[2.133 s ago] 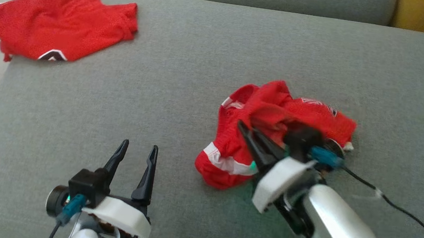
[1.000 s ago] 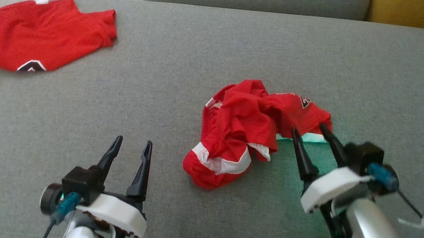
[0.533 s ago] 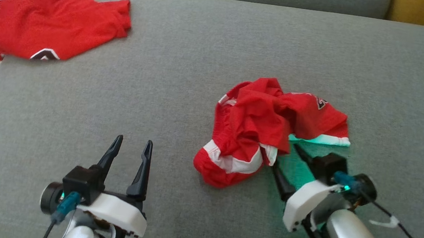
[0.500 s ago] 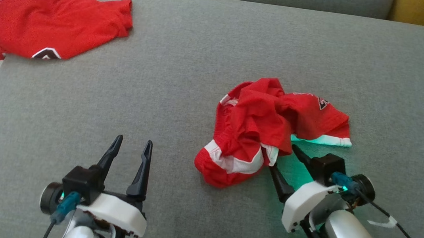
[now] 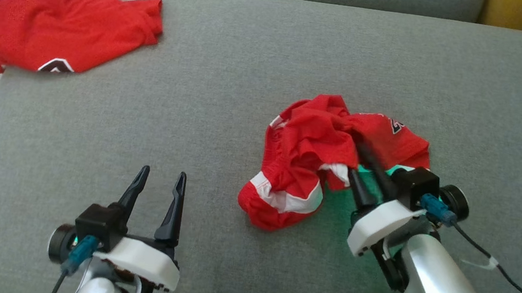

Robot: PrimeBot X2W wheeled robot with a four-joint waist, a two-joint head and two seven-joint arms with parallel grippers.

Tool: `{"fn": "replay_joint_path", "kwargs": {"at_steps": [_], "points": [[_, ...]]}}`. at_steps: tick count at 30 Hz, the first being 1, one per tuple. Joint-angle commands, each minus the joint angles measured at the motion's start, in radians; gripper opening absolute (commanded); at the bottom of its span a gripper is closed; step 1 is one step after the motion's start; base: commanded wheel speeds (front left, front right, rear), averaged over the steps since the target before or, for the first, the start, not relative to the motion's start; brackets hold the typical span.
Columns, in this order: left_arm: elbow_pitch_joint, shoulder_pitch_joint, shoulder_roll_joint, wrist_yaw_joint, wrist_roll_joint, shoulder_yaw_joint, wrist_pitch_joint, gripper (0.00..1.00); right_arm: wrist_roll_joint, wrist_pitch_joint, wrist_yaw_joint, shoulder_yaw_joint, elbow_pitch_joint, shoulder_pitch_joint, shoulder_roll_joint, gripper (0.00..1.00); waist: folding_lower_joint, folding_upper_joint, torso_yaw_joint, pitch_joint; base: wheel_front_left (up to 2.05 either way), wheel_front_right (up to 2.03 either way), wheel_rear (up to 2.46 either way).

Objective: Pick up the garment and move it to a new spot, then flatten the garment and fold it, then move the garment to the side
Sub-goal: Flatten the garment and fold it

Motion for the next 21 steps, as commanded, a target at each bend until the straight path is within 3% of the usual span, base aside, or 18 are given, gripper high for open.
{"fn": "replay_joint_path", "kwargs": {"at_steps": [1, 8, 13, 21], "points": [[-0.035, -0.03, -0.001, 0.002, 0.001, 0.034, -0.012, 1.0, -0.004, -0.011, -0.001, 0.016, -0.035, -0.021, 0.017, 0.0, 0.0, 0.0, -0.006, 0.0, 0.0, 0.0, 0.0], [-0.038, -0.028, -0.001, 0.004, 0.002, 0.037, -0.012, 1.0, 0.041, -0.01, -0.001, -0.104, -0.111, 0.021, 0.023, 0.0, 0.0, 0.0, -0.037, 0.0, 0.0, 0.0, 0.0], [-0.044, -0.031, -0.001, 0.002, 0.003, 0.046, -0.012, 1.0, 0.024, 0.078, -0.001, -0.285, -0.192, 0.088, -0.003, 0.0, 0.0, 0.0, -0.069, 0.011, 0.0, 0.0, 0.0], [-0.044, -0.046, -0.001, -0.003, 0.006, 0.046, -0.012, 1.0, -0.029, 0.178, -0.001, -0.421, -0.221, 0.092, -0.024, 0.0, 0.0, 0.0, -0.101, 0.036, 0.0, 0.0, 0.0]]}}
